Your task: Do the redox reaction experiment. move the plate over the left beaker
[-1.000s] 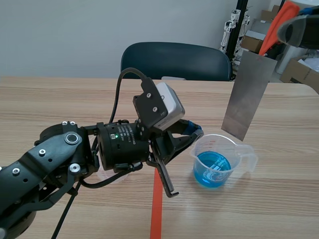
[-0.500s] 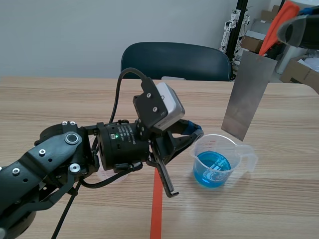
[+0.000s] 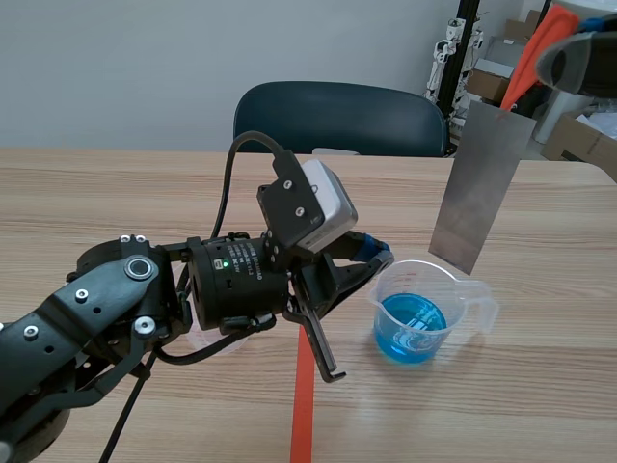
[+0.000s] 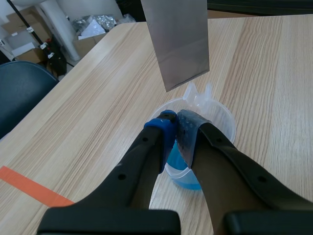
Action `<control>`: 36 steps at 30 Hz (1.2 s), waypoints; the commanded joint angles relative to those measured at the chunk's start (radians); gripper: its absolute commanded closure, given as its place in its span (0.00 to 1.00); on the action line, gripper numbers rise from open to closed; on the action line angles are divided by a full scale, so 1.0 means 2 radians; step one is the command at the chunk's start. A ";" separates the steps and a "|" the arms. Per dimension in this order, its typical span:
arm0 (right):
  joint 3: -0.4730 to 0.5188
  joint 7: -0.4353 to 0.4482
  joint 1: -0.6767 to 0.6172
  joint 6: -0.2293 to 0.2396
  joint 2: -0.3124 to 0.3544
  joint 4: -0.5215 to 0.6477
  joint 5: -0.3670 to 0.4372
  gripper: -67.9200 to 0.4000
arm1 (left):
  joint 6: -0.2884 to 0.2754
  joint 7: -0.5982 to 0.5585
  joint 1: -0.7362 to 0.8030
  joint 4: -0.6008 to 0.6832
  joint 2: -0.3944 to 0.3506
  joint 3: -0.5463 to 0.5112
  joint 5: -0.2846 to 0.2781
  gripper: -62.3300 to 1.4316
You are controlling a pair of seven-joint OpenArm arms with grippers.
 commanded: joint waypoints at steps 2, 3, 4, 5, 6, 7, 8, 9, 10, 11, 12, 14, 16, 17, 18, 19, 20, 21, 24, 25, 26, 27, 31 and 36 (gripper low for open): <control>0.010 0.009 0.007 0.007 0.007 0.004 0.007 0.99 | -0.001 -0.007 -0.003 0.004 0.001 -0.001 -0.005 0.91; 0.010 0.009 0.007 0.007 0.007 0.004 0.007 0.99 | -0.001 -0.007 -0.003 0.004 0.001 -0.001 -0.005 0.91; 0.010 0.009 0.007 0.007 0.007 0.004 0.007 0.99 | -0.001 -0.007 -0.002 0.004 0.001 -0.001 -0.005 0.91; 0.010 0.009 0.007 0.007 0.007 0.004 0.007 0.99 | -0.001 -0.007 -0.002 0.004 0.001 -0.001 -0.005 0.91; 0.010 0.009 0.007 0.007 0.007 0.004 0.007 0.99 | -0.001 -0.007 -0.002 0.004 0.000 -0.001 -0.005 0.91; 0.010 0.009 0.007 0.007 0.007 0.004 0.007 0.99 | -0.001 -0.007 -0.002 0.004 0.000 -0.001 -0.005 0.91; 0.010 0.009 0.007 0.007 0.007 0.004 0.007 0.99 | -0.001 -0.007 -0.001 0.004 -0.001 -0.001 -0.005 0.91; 0.010 0.009 0.007 0.007 0.007 0.004 0.007 0.99 | -0.001 -0.007 -0.001 0.004 -0.003 -0.001 -0.005 0.91; 0.010 0.009 0.007 0.007 0.007 0.004 0.008 0.99 | -0.001 -0.007 -0.001 0.005 -0.005 0.000 -0.005 0.91; 0.010 0.009 0.007 0.007 0.007 0.004 0.008 0.99 | -0.001 -0.007 0.000 0.005 -0.007 -0.001 -0.005 0.91; 0.010 0.009 0.007 0.007 0.007 0.004 0.008 0.99 | -0.001 -0.007 0.002 0.006 -0.011 -0.001 -0.005 0.91; 0.010 0.009 0.007 0.007 0.006 0.004 0.008 0.99 | -0.001 -0.011 0.008 0.013 -0.021 -0.001 -0.007 0.91; 0.010 0.010 0.007 0.007 0.006 0.004 0.008 0.99 | -0.005 -0.011 0.014 0.023 -0.029 -0.001 -0.007 0.91; 0.010 0.009 0.007 0.007 0.006 0.004 0.008 0.99 | -0.005 -0.011 0.018 0.030 -0.034 -0.001 -0.007 0.91; 0.010 0.009 0.007 0.007 0.006 0.004 0.008 0.99 | -0.005 -0.011 0.024 0.039 -0.040 -0.001 -0.007 0.90; 0.010 0.009 0.007 0.007 0.005 0.004 0.008 0.99 | -0.005 -0.010 0.029 0.047 -0.045 -0.002 -0.007 0.87; 0.010 0.009 0.007 0.007 0.004 0.004 0.008 0.99 | -0.005 -0.011 0.035 0.057 -0.051 -0.003 -0.007 0.83; 0.010 0.009 0.007 0.007 0.004 0.004 0.008 0.99 | -0.005 -0.011 0.041 0.067 -0.056 -0.007 -0.007 0.77; 0.010 0.010 0.007 0.007 0.002 0.004 0.009 0.99 | -0.005 -0.010 0.062 0.096 -0.069 -0.022 -0.007 0.60; 0.010 0.010 0.007 0.007 0.000 0.004 0.009 0.99 | -0.005 -0.010 0.070 0.105 -0.074 -0.028 -0.007 0.56; 0.010 0.009 0.007 0.007 -0.004 0.004 0.008 0.99 | -0.005 -0.010 0.078 0.113 -0.077 -0.036 -0.009 0.52; 0.010 0.006 0.007 0.007 -0.008 0.004 0.007 0.99 | -0.005 -0.011 0.085 0.119 -0.081 -0.043 -0.010 0.49; 0.010 -0.001 0.007 0.007 -0.022 0.004 0.007 0.99 | -0.005 -0.011 0.120 0.138 -0.094 -0.076 -0.016 0.37; 0.016 -0.006 0.009 0.007 -0.036 0.004 0.007 0.99 | -0.005 -0.050 0.167 0.151 -0.122 -0.114 -0.038 0.21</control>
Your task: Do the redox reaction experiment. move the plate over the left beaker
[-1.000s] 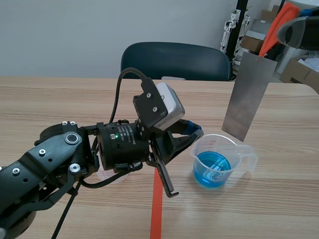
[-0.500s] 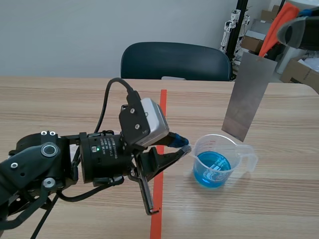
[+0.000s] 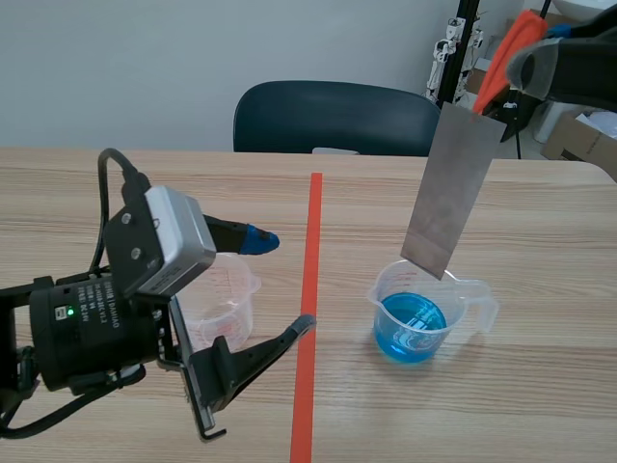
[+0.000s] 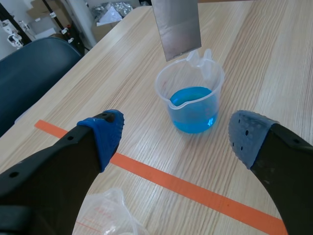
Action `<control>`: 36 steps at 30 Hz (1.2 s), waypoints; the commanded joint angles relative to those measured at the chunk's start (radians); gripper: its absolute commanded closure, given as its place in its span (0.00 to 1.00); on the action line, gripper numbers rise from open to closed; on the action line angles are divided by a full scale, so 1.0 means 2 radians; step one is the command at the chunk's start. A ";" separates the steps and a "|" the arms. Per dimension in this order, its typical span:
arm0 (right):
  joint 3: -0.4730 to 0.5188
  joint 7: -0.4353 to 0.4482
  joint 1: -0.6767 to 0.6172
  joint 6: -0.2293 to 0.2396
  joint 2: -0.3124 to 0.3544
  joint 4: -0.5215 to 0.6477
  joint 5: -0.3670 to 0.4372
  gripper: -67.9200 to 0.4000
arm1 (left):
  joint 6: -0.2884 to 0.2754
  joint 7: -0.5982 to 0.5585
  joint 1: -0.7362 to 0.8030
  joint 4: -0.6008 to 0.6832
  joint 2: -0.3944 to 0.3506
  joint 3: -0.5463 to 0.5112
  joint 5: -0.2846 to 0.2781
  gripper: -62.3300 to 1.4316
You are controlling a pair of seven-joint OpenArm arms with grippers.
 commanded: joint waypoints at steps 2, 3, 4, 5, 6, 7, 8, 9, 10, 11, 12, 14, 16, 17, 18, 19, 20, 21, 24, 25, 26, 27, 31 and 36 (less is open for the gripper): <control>0.024 0.001 0.009 0.008 -0.004 0.004 0.007 0.99 | 0.003 -0.033 0.023 0.008 -0.020 -0.019 -0.009 0.18; 0.029 0.000 0.009 0.008 -0.007 0.004 0.007 0.99 | 0.003 -0.043 0.032 0.008 -0.026 -0.027 -0.013 0.17; 0.034 -0.004 0.009 0.008 -0.010 0.004 0.007 0.99 | 0.003 -0.052 0.042 0.008 -0.034 -0.035 -0.020 0.16; 0.038 -0.007 0.009 0.008 -0.012 0.004 0.008 0.99 | 0.003 -0.062 0.051 0.008 -0.041 -0.042 -0.023 0.16; 0.042 -0.007 0.009 0.008 -0.015 0.004 0.007 0.99 | 0.002 -0.070 0.060 0.008 -0.048 -0.050 -0.028 0.15; 0.044 -0.008 0.009 0.008 -0.018 0.004 0.008 0.99 | 0.002 -0.075 0.069 0.008 -0.055 -0.058 -0.034 0.15; 0.047 -0.009 0.009 0.008 -0.022 0.004 0.008 0.99 | -0.001 -0.078 0.079 0.008 -0.061 -0.065 -0.041 0.15; 0.049 -0.011 0.009 0.008 -0.026 0.004 0.008 0.99 | -0.006 -0.081 0.088 0.008 -0.067 -0.073 -0.047 0.15; 0.051 -0.017 0.009 0.008 -0.031 0.004 0.008 0.99 | -0.010 -0.087 0.098 0.008 -0.073 -0.081 -0.047 0.15; 0.053 -0.022 0.009 0.008 -0.035 0.004 0.008 0.99 | -0.010 -0.093 0.109 0.008 -0.077 -0.089 -0.049 0.15; 0.055 -0.029 0.009 0.008 -0.041 0.004 0.008 0.99 | -0.010 -0.101 0.120 0.008 -0.081 -0.097 -0.049 0.15; 0.059 -0.044 0.009 0.008 -0.053 0.004 0.008 0.99 | -0.011 -0.117 0.140 0.008 -0.086 -0.114 -0.049 0.15; 0.065 -0.057 0.009 0.008 -0.064 0.004 0.008 0.99 | -0.021 -0.126 0.159 0.008 -0.090 -0.130 -0.057 0.15; 0.068 -0.062 0.009 0.008 -0.068 0.004 0.008 0.99 | -0.031 -0.125 0.167 0.008 -0.092 -0.136 -0.063 0.15; 0.072 -0.068 0.009 0.008 -0.073 0.004 0.010 0.99 | -0.040 -0.125 0.174 0.007 -0.092 -0.143 -0.065 0.15; 0.076 -0.072 0.009 0.008 -0.078 0.004 0.010 0.99 | -0.044 -0.126 0.181 0.007 -0.092 -0.148 -0.066 0.15; 0.081 -0.076 0.009 0.008 -0.083 0.004 0.010 0.99 | -0.047 -0.129 0.188 0.006 -0.092 -0.153 -0.067 0.15; 0.084 -0.079 0.009 0.008 -0.088 0.004 0.010 0.99 | -0.046 -0.134 0.196 0.006 -0.092 -0.157 -0.067 0.15; 0.095 -0.093 0.009 0.008 -0.103 0.004 0.011 0.99 | -0.046 -0.162 0.219 -0.001 -0.092 -0.166 -0.067 0.15; 0.098 -0.100 0.009 0.008 -0.109 0.004 0.011 0.99 | -0.046 -0.170 0.225 -0.005 -0.092 -0.167 -0.065 0.15; 0.101 -0.108 0.009 0.008 -0.116 0.004 0.012 0.99 | -0.046 -0.179 0.231 -0.011 -0.092 -0.168 -0.061 0.15; 0.105 -0.115 0.009 0.008 -0.122 0.004 0.012 0.99 | -0.045 -0.188 0.236 -0.018 -0.092 -0.168 -0.057 0.15; 0.118 -0.151 0.009 0.008 -0.150 0.004 0.023 0.99 | -0.028 -0.274 0.249 -0.070 -0.092 -0.168 -0.017 0.16; 0.134 -0.192 0.009 0.008 -0.185 0.004 0.032 0.99 | 0.001 -0.424 0.249 -0.162 -0.090 -0.168 0.004 0.16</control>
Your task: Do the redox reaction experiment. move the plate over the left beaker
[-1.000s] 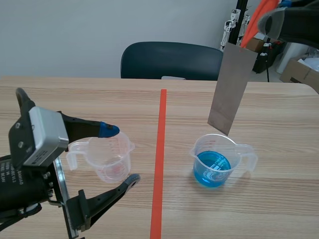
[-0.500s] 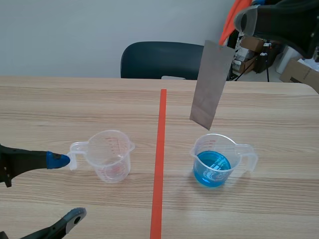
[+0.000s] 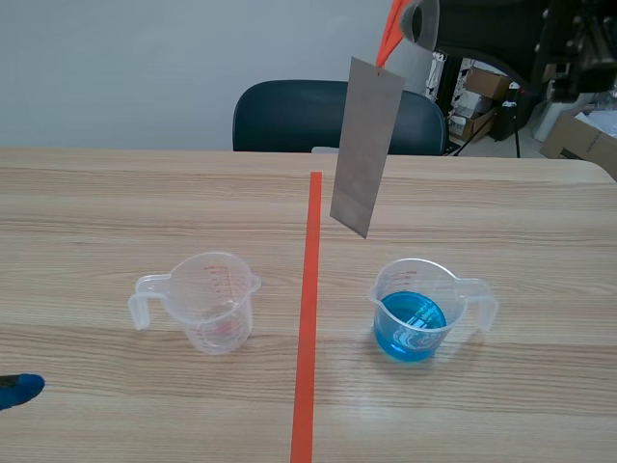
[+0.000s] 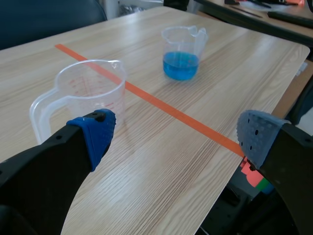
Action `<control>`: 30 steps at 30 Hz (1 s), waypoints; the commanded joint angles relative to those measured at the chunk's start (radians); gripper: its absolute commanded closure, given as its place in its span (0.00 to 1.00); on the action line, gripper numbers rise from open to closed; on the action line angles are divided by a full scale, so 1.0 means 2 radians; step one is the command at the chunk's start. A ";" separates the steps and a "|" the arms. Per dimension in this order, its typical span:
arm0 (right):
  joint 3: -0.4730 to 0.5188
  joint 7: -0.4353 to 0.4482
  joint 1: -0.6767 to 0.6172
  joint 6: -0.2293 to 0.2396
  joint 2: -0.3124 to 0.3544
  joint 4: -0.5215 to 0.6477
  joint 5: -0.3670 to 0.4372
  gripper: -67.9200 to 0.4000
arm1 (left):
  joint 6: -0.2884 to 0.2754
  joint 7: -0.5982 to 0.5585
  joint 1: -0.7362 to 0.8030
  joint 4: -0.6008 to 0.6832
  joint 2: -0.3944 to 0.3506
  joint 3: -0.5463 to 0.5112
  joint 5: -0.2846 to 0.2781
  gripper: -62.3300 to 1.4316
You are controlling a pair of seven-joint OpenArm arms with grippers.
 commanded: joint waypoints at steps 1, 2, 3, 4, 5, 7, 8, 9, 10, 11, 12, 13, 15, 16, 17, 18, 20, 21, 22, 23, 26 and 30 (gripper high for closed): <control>0.014 -0.006 0.009 0.007 -0.006 0.004 0.019 0.99 | 0.004 -0.039 0.000 -0.007 0.003 0.000 0.000 0.17; 0.018 -0.014 0.009 0.007 -0.014 0.004 0.021 0.99 | 0.006 -0.056 0.000 -0.018 0.003 0.000 0.002 0.17; 0.021 -0.020 0.009 0.007 -0.020 0.004 0.021 0.99 | 0.008 -0.066 0.000 -0.026 0.004 0.000 0.003 0.17; 0.025 -0.028 0.009 0.007 -0.027 0.004 0.022 0.99 | 0.009 -0.076 0.000 -0.032 0.005 0.000 0.009 0.17; 0.028 -0.036 0.009 0.007 -0.034 0.004 0.025 0.99 | 0.014 -0.085 -0.001 -0.037 0.005 0.000 0.016 0.17; 0.033 -0.055 0.009 0.007 -0.048 0.004 0.032 0.99 | 0.022 -0.097 0.000 -0.044 0.010 0.000 0.024 0.17; 0.034 -0.063 0.009 0.007 -0.056 0.004 0.034 0.99 | 0.022 -0.104 -0.001 -0.046 0.012 0.000 0.028 0.17; 0.035 -0.072 0.009 0.007 -0.064 0.004 0.036 0.99 | 0.022 -0.113 -0.002 -0.049 0.013 0.000 0.037 0.17; 0.035 -0.080 0.009 0.007 -0.072 0.004 0.038 0.99 | 0.022 -0.118 -0.002 -0.051 0.015 0.000 0.042 0.18; 0.035 -0.089 0.009 0.007 -0.079 0.004 0.038 0.99 | 0.022 -0.123 -0.002 -0.052 0.017 0.000 0.042 0.18; 0.035 -0.099 0.009 0.007 -0.087 0.004 0.038 0.99 | 0.024 -0.126 -0.002 -0.053 0.019 0.000 0.042 0.18; 0.035 -0.107 0.009 0.007 -0.094 0.004 0.039 0.99 | 0.027 -0.128 -0.002 -0.056 0.020 0.000 0.042 0.18; 0.036 -0.121 0.009 0.007 -0.108 0.004 0.040 0.99 | 0.031 -0.132 -0.004 -0.061 0.023 0.000 0.043 0.18; 0.037 -0.128 0.009 0.007 -0.114 0.004 0.041 0.99 | 0.031 -0.134 -0.006 -0.064 0.025 0.000 0.045 0.18; 0.038 -0.133 0.009 0.007 -0.120 0.004 0.042 0.99 | 0.031 -0.135 -0.007 -0.067 0.027 0.000 0.045 0.18; 0.039 -0.137 0.009 0.007 -0.127 0.004 0.043 0.99 | 0.031 -0.138 -0.008 -0.067 0.028 0.000 0.046 0.18; 0.042 -0.148 0.009 0.005 -0.141 0.004 0.043 0.99 | 0.031 -0.138 -0.009 -0.067 0.029 0.000 0.045 0.18; 0.045 -0.157 0.009 0.005 -0.149 0.004 0.043 0.99 | 0.031 -0.138 -0.009 -0.067 0.029 0.000 0.045 0.18; 0.048 -0.167 0.009 0.005 -0.157 0.004 0.043 0.99 | 0.031 -0.138 -0.009 -0.067 0.029 0.000 0.044 0.18; 0.051 -0.178 0.009 0.004 -0.165 0.004 0.045 0.99 | 0.031 -0.138 -0.009 -0.067 0.028 0.000 0.042 0.18; 0.064 -0.204 0.009 -0.009 -0.189 0.003 0.045 0.99 | 0.031 -0.132 -0.009 -0.067 0.028 0.000 0.043 0.16; 0.079 -0.232 0.009 -0.018 -0.224 0.003 0.045 0.99 | 0.031 -0.137 -0.009 -0.067 0.028 0.000 0.043 0.00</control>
